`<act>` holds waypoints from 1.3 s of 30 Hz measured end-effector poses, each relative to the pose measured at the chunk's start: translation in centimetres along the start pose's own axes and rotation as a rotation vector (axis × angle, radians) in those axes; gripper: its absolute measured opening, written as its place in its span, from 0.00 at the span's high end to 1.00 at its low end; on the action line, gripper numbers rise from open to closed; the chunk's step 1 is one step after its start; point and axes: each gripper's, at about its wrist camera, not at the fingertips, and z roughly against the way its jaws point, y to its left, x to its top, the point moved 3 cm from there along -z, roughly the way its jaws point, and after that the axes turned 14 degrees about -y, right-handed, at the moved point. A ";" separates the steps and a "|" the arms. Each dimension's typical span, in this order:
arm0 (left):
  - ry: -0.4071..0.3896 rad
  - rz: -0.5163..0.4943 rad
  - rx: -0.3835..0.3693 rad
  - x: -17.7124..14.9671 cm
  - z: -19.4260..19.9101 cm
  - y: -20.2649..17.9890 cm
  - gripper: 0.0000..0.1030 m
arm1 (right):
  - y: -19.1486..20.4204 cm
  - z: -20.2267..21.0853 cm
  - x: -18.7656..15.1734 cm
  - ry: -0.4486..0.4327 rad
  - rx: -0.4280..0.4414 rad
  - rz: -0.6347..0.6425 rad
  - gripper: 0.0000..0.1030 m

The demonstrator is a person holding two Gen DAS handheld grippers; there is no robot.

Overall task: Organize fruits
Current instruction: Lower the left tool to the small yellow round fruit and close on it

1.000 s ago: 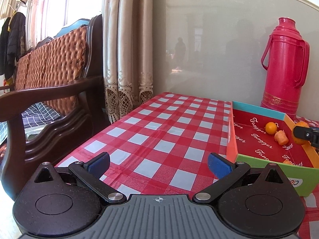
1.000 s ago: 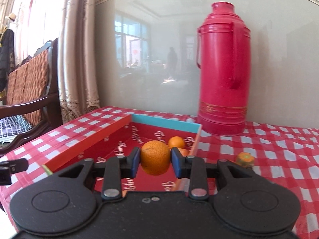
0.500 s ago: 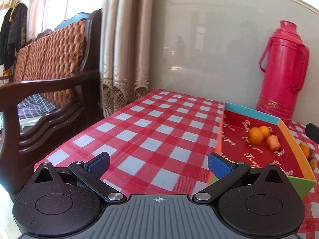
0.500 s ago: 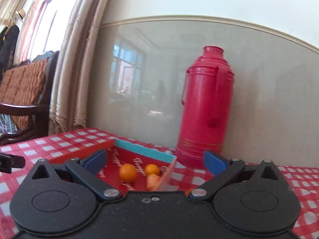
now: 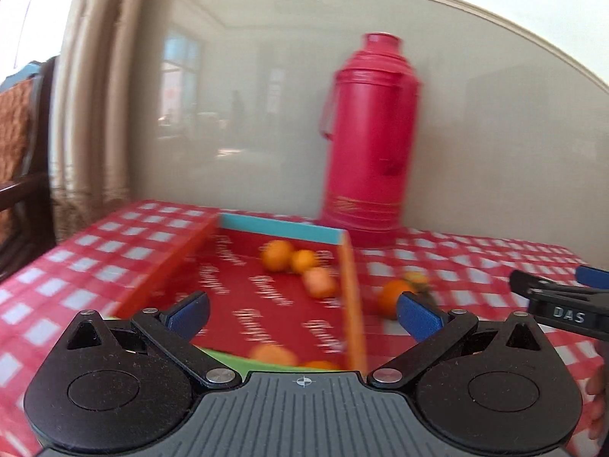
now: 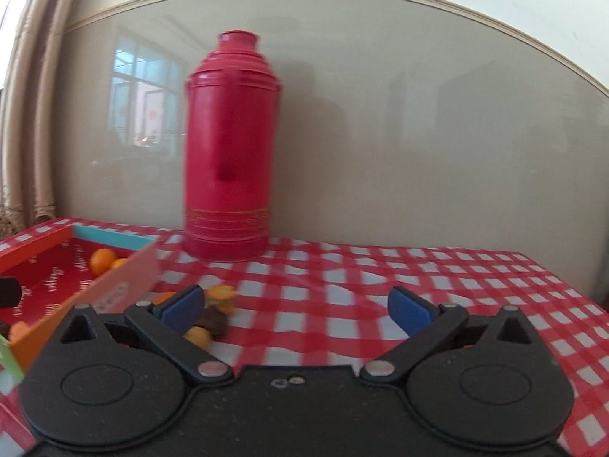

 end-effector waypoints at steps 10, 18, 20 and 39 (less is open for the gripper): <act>0.034 -0.153 -0.123 -1.3 -2.6 -10.5 0.00 | -8.1 1.7 -0.7 0.006 -0.120 -0.021 0.06; 0.142 -0.134 -0.108 -2.7 -6.5 -12.4 0.00 | -13.5 2.5 -1.5 0.032 -0.202 -0.093 0.06; 0.166 -0.131 -0.102 -3.0 -7.5 -12.6 0.00 | -14.4 2.4 -1.7 0.036 -0.219 -0.099 0.06; 0.229 -0.115 -0.122 -3.5 -9.4 -12.9 0.74 | -15.6 1.5 -1.6 0.049 -0.258 -0.132 0.05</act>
